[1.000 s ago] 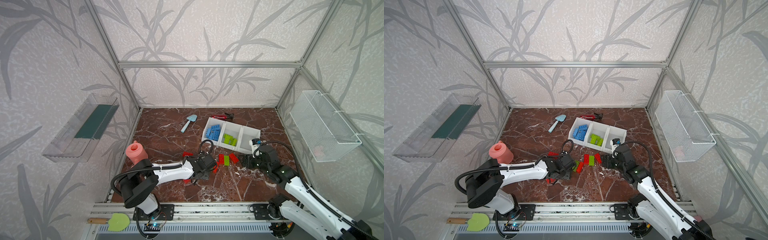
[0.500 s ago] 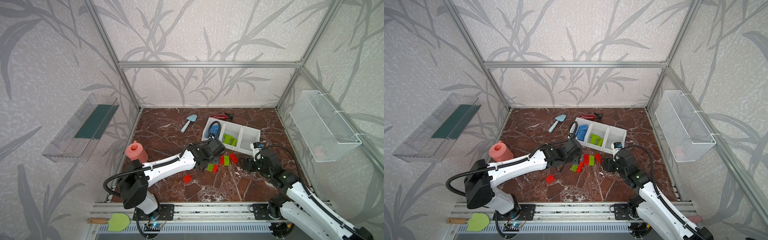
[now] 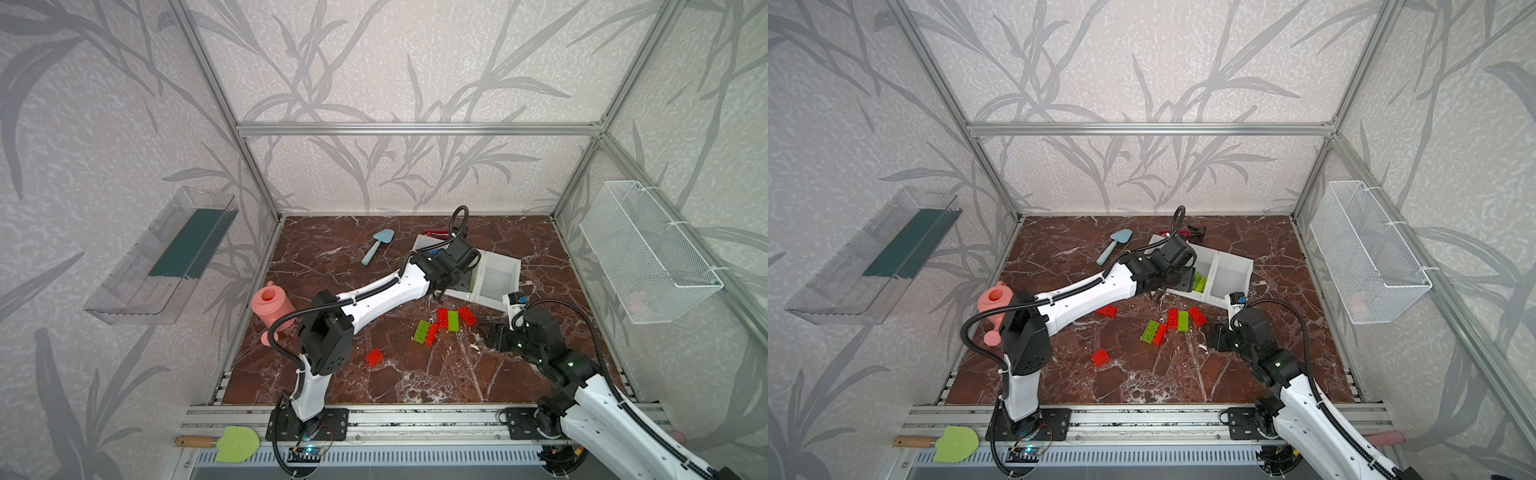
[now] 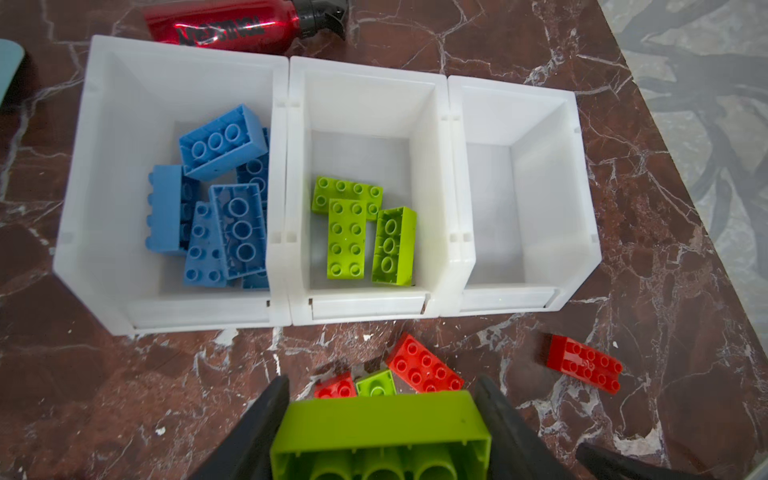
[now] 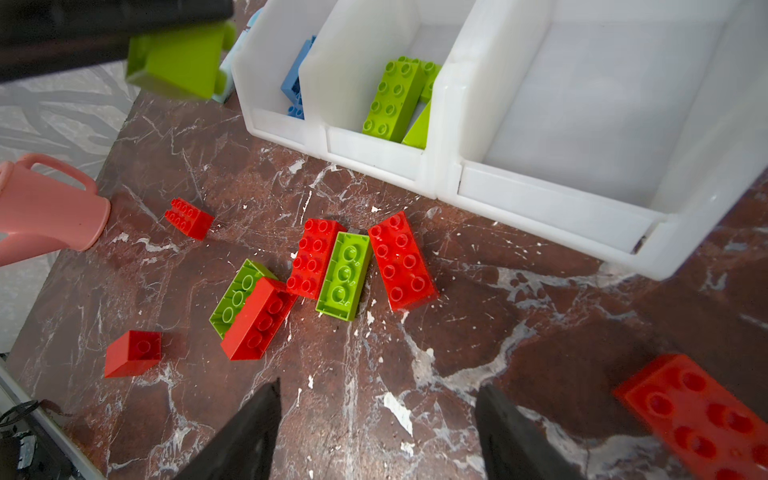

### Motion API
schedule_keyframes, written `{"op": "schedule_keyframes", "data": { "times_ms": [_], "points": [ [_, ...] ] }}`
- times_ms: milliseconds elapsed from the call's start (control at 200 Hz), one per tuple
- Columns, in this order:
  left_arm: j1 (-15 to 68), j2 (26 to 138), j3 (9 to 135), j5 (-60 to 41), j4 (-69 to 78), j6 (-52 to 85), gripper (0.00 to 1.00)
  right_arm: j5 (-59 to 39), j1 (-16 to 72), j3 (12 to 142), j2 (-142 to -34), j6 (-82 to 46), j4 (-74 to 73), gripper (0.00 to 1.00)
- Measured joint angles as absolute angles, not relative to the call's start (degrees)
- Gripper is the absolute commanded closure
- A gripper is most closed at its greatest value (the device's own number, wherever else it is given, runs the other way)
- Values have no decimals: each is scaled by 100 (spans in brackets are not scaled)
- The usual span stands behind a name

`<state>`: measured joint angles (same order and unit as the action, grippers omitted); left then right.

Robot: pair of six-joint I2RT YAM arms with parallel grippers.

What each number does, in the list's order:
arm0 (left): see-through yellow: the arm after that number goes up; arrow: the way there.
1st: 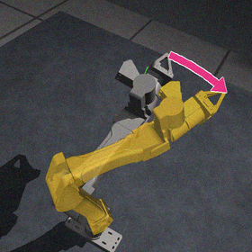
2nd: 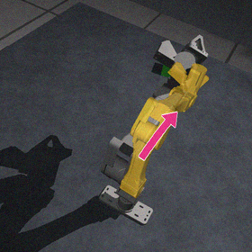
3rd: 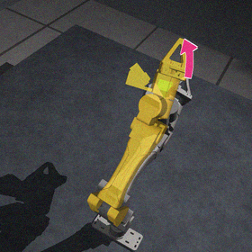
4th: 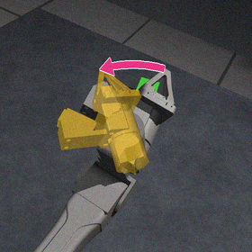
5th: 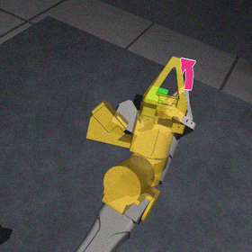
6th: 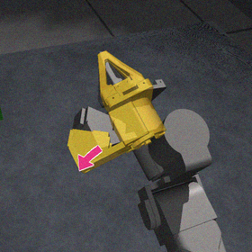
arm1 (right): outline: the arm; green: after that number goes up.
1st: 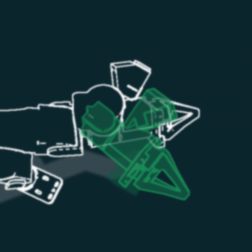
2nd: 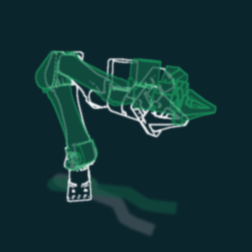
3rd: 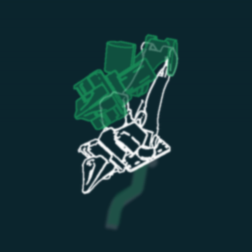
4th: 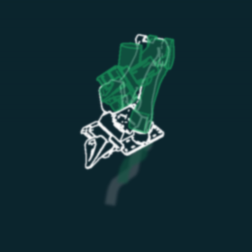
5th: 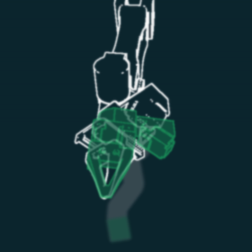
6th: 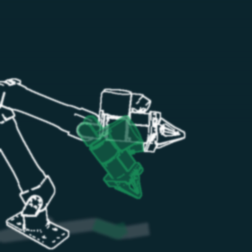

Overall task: Sort the legos into containers by color
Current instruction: 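Carry the lime-green brick with the left gripper into the middle compartment, then withdraw the left gripper while the right gripper lowers onto a lime-green brick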

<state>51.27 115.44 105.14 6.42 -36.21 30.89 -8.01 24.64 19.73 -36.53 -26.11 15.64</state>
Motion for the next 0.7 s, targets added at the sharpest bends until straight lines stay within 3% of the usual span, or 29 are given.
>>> {"op": "schedule_keyframes", "data": {
  "times_ms": [410, 580, 705],
  "points": [
    [4624, 13898, 13544, 16, -4525, 2805, 43, -799, 2467, 1831, -3481, -2582, 1479, 25],
    [4471, 14252, 13874, -215, -4751, 2757, 24, -786, 2561, 1831, -3599, -2547, 1479, 26],
    [4469, 14250, 13898, -327, -4829, 2714, 18, -543, 2812, 1846, -3795, -2574, 1516, 28]
  ]
}}
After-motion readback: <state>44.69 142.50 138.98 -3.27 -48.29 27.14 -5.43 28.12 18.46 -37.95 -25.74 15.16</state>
